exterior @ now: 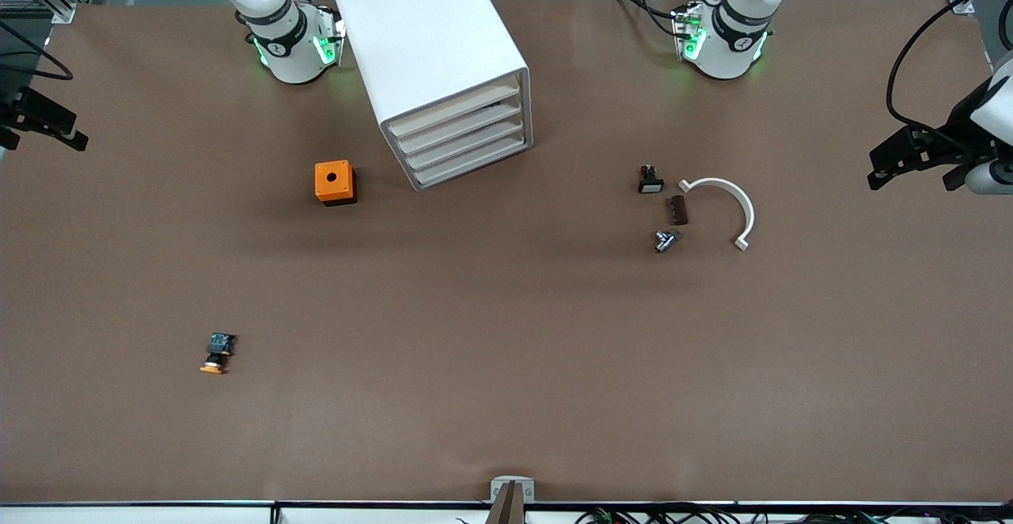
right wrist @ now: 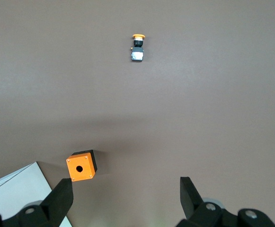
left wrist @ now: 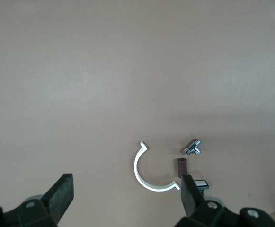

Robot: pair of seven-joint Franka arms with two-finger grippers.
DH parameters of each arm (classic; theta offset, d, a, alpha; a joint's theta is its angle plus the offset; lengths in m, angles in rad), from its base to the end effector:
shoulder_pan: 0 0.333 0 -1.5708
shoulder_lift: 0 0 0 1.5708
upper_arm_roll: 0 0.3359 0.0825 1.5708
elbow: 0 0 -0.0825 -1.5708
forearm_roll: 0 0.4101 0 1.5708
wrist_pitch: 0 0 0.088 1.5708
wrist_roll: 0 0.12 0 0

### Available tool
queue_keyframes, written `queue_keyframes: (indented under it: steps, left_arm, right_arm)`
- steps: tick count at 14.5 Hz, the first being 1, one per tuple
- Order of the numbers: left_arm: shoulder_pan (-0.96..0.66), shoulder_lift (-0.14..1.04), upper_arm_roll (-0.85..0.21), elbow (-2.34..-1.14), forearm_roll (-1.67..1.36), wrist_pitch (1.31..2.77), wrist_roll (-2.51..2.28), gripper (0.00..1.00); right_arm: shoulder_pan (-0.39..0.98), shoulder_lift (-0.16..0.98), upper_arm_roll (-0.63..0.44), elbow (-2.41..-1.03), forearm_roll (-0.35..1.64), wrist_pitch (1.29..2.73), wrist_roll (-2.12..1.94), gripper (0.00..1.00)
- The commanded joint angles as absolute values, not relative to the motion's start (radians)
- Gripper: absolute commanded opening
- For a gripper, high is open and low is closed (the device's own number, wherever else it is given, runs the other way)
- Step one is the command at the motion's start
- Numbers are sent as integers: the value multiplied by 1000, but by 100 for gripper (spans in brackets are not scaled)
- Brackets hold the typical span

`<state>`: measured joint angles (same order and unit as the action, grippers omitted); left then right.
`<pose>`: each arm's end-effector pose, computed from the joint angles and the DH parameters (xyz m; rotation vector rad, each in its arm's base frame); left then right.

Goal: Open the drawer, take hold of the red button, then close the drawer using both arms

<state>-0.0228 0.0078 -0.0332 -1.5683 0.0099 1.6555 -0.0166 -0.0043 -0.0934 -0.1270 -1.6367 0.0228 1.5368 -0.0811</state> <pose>0.5920 -0.0320 0.6359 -3.1317 0.0624 -0.1249 0.5412 -0.0721 0.6479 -3.1055 0.0760 0.0055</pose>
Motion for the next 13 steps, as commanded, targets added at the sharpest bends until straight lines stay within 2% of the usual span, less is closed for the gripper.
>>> queue_keyframes:
  steps: [1, 8, 13]
  left_arm:
    - [-17, 12, -37, -1555, 18, 1638, 5, 100]
    - [23, 28, -32, -1569, 6, 1606, 5, 100]
    - [23, 132, -29, -1568, 5, 1605, 2, 100]
  right_arm:
    - [-12, -117, -117, -1658, 26, 1543, -78, 100]
    - [-6, -117, -110, -1658, 25, 1559, -81, 100]
    - [-6, -117, -110, -1660, 11, 1559, -81, 100]
